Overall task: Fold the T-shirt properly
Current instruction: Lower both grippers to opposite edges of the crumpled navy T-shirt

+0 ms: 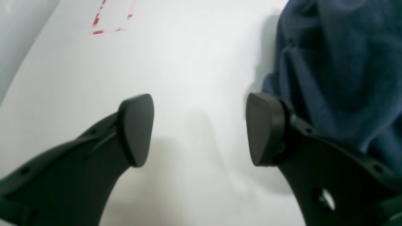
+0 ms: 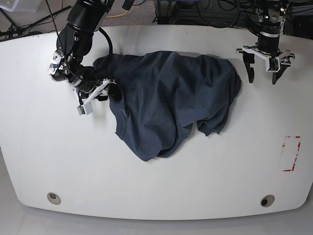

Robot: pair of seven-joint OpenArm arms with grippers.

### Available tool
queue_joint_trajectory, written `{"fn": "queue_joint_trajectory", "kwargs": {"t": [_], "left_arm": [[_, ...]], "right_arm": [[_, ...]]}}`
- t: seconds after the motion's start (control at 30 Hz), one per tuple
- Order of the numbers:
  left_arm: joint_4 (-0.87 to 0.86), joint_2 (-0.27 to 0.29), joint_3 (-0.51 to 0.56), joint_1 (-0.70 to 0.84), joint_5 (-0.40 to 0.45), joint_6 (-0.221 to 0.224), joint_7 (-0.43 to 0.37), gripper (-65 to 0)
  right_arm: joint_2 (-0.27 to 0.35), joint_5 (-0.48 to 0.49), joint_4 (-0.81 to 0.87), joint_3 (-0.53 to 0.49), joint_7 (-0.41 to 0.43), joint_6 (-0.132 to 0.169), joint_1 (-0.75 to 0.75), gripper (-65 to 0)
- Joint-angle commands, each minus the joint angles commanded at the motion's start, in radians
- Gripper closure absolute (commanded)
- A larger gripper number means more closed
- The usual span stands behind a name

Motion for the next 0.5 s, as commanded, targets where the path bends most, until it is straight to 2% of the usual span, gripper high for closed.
{"fn": "queue_joint_trajectory", "kwargs": {"t": [0.1, 0.2, 0.27, 0.33, 0.37, 0.5], "left_arm": [[-0.002, 0.000, 0.041, -0.021, 0.005, 0.000, 0.031, -43.3], [-0.002, 0.003, 0.054, -0.068, 0.005, 0.000, 0.153, -43.3], [-0.003, 0.006, 0.054, -0.091, 0.003, 0.000, 0.207, -43.3], [-0.025, 0.006, 0.054, -0.106, 0.002, -0.005, 0.213, -43.3], [-0.041, 0.006, 0.054, -0.109, 0.002, -0.020, 0.213, -43.3], [-0.135, 0.008, 0.054, -0.164, 0.005, -0.138, 0.213, -43.1]], "right_arm": [[0.000, 0.000, 0.000, 0.000, 0.000, 0.000, 0.000, -13.3], [0.002, -0.002, 0.000, 0.000, 0.000, 0.000, 0.000, -4.9], [0.005, -0.002, 0.000, 0.000, 0.000, 0.000, 0.000, -1.6], [0.005, -0.002, 0.003, 0.000, 0.000, 0.000, 0.000, -1.3], [0.005, -0.002, 0.005, 0.000, 0.000, 0.000, 0.000, -1.3], [0.005, -0.002, 0.006, 0.000, 0.000, 0.000, 0.000, -1.3]]}}
